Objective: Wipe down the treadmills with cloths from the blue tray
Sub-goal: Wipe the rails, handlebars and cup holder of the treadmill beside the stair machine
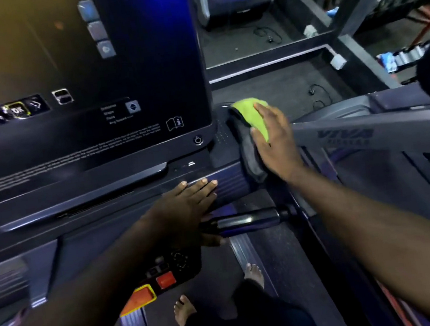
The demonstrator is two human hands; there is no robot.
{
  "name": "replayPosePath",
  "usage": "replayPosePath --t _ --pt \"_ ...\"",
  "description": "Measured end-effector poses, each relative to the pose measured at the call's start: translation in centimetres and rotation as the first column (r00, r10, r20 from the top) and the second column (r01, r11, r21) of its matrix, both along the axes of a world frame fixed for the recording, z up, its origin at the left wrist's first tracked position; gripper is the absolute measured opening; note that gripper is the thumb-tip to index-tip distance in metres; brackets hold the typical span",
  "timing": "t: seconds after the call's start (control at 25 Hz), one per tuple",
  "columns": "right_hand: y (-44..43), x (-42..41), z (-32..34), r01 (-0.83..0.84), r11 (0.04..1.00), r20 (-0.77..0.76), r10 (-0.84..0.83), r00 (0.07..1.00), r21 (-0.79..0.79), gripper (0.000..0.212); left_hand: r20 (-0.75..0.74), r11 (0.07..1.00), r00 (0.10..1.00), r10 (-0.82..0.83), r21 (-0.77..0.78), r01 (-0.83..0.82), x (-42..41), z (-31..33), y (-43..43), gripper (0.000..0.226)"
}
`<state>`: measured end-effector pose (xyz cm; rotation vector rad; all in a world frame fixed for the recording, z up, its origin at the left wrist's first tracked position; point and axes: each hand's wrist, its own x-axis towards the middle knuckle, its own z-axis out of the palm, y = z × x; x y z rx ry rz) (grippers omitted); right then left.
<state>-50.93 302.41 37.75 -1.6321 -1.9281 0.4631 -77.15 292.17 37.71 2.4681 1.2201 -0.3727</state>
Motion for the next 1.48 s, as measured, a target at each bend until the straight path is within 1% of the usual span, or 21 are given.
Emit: replayPosePath --t 0.04,0.08,0.12,0.16,0.24,0.32,0.44,0.48,0.56,0.6,0.68,0.72,0.76,0.84,0.96,1.0,1.08,1.16,1.24,1.36,1.48 --pt "2.2 -2.3 0.2 -0.143 0.99 0.042 0.143 0.989 0.004 0.054 0.135 0.994 0.986 0.103 -0.038 -0.098 -0.5 -0.2 -0.2 0.115" --pt "3.8 -4.4 -0.1 -0.256 0.967 0.153 0.254 0.955 -0.008 0.052 0.257 0.982 0.948 0.188 -0.063 -0.177 -0.7 -0.4 -0.5 0.103" --pt "5.4 -6.0 -0.6 -0.313 0.949 0.295 0.308 0.905 -0.029 0.051 0.324 0.971 0.916 0.237 -0.078 -0.224 -0.7 -0.6 -0.6 0.094" --pt "7.7 -7.2 -0.9 -0.325 0.945 0.391 0.316 0.864 -0.046 0.05 0.336 0.966 0.906 0.259 -0.093 -0.242 -0.7 -0.5 -0.3 0.09" --pt "10.5 -8.6 -0.4 -0.313 0.947 0.452 0.314 0.835 -0.08 0.055 0.329 0.962 0.905 0.269 -0.126 -0.241 -0.5 -0.3 -0.2 0.09" --pt "11.1 -9.5 0.9 -0.321 0.946 0.426 0.311 0.85 -0.05 0.058 0.306 0.954 0.905 0.296 -0.147 -0.262 -0.7 0.1 -0.2 0.093" --pt "5.0 -9.0 1.3 -0.286 0.958 0.193 0.277 0.941 0.019 0.055 0.293 0.947 0.903 0.315 -0.163 -0.278 -0.6 0.4 -0.6 0.098" --pt "2.0 -8.3 0.5 -0.268 0.961 0.159 0.254 0.954 0.072 0.051 0.286 0.942 0.9 0.328 -0.177 -0.287 -0.5 0.6 -0.7 0.099" --pt "-0.7 -6.7 -2.1 -0.303 0.946 0.234 0.272 0.933 0.111 0.04 0.284 0.938 0.898 0.338 -0.179 -0.296 -0.3 1.0 -0.4 0.099" --pt "0.2 -6.5 -2.8 -0.355 0.93 0.319 0.309 0.896 0.095 0.042 0.284 0.938 0.897 0.339 -0.174 -0.299 -0.4 1.0 -0.4 0.098" --pt "4.0 -7.5 -2.4 -0.416 0.909 0.481 0.363 0.798 0.005 0.065 0.273 0.939 0.902 0.334 -0.181 -0.293 -0.3 0.9 -0.5 0.095" --pt "6.1 -8.3 -1.7 -0.406 0.913 0.495 0.363 0.789 -0.023 0.077 0.265 0.939 0.905 0.333 -0.182 -0.292 -0.3 1.0 -0.5 0.094" --pt "8.1 -8.9 -1.2 -0.376 0.924 0.461 0.363 0.81 -0.068 0.084 0.255 0.942 0.911 0.325 -0.174 -0.288 -0.1 1.1 -0.6 0.094" --pt "9.5 -9.9 -0.5 -0.32 0.941 0.422 0.335 0.842 -0.11 0.079 0.242 0.949 0.919 0.312 -0.128 -0.289 0.1 0.8 -0.8 0.096" --pt "4.5 -8.3 -1.2 -0.399 0.917 0.492 0.34 0.801 0.016 0.058 0.263 0.95 0.914 0.31 -0.121 -0.287 0.1 0.8 -1.1 0.1" --pt "2.4 -6.6 -1.6 -0.417 0.909 0.471 0.362 0.804 0.014 0.054 0.269 0.947 0.909 0.319 -0.128 -0.295 -0.2 0.9 -1.1 0.1" --pt "2.8 -2.9 -1.3 -0.432 0.902 0.478 0.386 0.789 -0.016 0.055 0.29 0.946 0.901 0.322 -0.142 -0.292 -0.1 0.8 -0.8 0.098" --pt "7.3 -2.3 -0.5 -0.339 0.937 0.444 0.338 0.83 -0.079 0.061 0.317 0.945 0.891 0.324 -0.159 -0.286 -0.5 0.7 -0.7 0.097" --pt "11.3 -5.2 -0.4 -0.22 0.966 0.425 0.259 0.867 -0.14 0.061 0.323 0.942 0.887 0.331 -0.172 -0.288 -0.6 0.4 -0.6 0.098" --pt "9.8 -10.0 -0.8 -0.254 0.964 0.412 0.262 0.873 -0.076 0.05 0.312 0.945 0.894 0.321 -0.168 -0.28 -0.5 0.4 -0.5 0.1" --pt "2.9 -6.8 -1.1 -0.393 0.919 0.389 0.363 0.847 -0.002 0.054 0.322 0.939 0.884 0.339 -0.181 -0.294 -0.5 0.7 -0.6 0.099"
